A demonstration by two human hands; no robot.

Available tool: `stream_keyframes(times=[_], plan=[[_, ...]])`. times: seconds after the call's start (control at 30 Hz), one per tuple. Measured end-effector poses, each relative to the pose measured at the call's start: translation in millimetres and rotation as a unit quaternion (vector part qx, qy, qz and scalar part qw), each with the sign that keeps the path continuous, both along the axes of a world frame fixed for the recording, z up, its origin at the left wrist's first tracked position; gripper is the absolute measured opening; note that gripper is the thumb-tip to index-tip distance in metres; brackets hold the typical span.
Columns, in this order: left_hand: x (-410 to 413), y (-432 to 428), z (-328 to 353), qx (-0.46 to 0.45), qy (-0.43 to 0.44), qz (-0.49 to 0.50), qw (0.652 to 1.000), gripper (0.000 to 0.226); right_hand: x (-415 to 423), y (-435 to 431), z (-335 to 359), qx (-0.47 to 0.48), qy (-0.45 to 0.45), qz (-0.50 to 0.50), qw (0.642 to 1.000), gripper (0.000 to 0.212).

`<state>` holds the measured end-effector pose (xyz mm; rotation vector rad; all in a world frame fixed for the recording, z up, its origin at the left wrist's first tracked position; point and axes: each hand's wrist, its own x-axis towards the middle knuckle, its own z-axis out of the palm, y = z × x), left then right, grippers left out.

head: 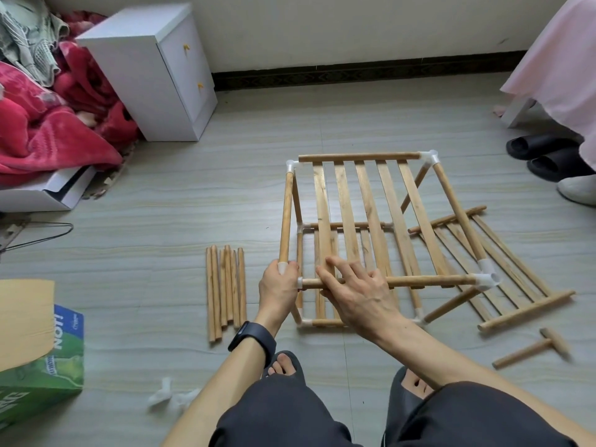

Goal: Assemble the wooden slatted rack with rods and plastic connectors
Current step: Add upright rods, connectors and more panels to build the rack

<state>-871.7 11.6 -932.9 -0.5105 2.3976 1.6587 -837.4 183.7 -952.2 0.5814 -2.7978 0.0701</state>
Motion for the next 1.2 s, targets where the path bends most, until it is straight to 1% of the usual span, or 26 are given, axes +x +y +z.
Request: stream_keyframes(times=[0.07, 0.3, 0.5, 0.63, 0.73, 0.87, 0.93, 0.97, 1.03, 1.07, 1.13, 1.2], plan=[[-2.1, 3.0, 0.5, -0.014, 0.005, 0.008, 1.0, 0.025, 2.0, -0.3, 1.0, 0.0, 0.001, -0.002, 1.0, 0.043], [-4.4, 8.2, 1.7, -0.049, 0.009, 0.007, 0.999, 0.025, 2.1, 0.9, 3.2, -0.012, 0.002, -0.006, 1.0, 0.042], [-4.8, 9.3, 1.3, -0.055, 0.015, 0.013, 0.998, 0.023, -0.2, 2.7, 3.3, -0.014, 0.001, -0.006, 1.0, 0.042], [0.8, 15.6, 0.3, -0.046, 0.013, -0.01, 0.999, 0.022, -2.4, 5.1, 4.0, -0.008, -0.002, 0.0, 1.0, 0.044], [0.1, 18.8, -1.9, -0.053, 0.014, -0.004, 0.998, 0.023, -3.8, 2.0, 2.8, -0.009, -0.009, -0.002, 1.0, 0.044], [-4.2, 19.3, -1.4, -0.049, 0.02, 0.011, 0.999, 0.024, -5.9, 0.5, 1.3, -0.029, -0.028, -0.012, 0.999, 0.044], [-4.9, 18.6, -1.2, -0.045, 0.007, -0.002, 0.999, 0.023, -5.4, 5.6, 4.0, -0.064, -0.051, -0.006, 0.997, 0.042], [-6.2, 17.1, -0.6, -0.034, -0.008, -0.015, 0.999, 0.021, -3.9, 9.8, 5.3, -0.093, -0.06, -0.011, 0.994, 0.04], [-15.7, 11.2, 3.2, 0.016, -0.058, -0.055, 0.997, 0.017, 0.0, 19.6, 5.2, -0.144, -0.063, -0.053, 0.986, 0.042], [-23.3, 7.9, 7.6, 0.047, -0.082, -0.07, 0.993, 0.018, 1.8, 24.0, 4.1, -0.149, -0.06, -0.082, 0.984, 0.045], [-40.8, 2.9, 17.1, 0.1, -0.104, -0.061, 0.988, 0.023, 3.7, 28.1, 0.8, -0.125, -0.052, -0.125, 0.983, 0.049], [-55.7, 1.8, 22.5, 0.119, -0.111, -0.04, 0.986, 0.033, 1.7, 28.0, -2.4, -0.113, -0.049, -0.13, 0.984, 0.047]])
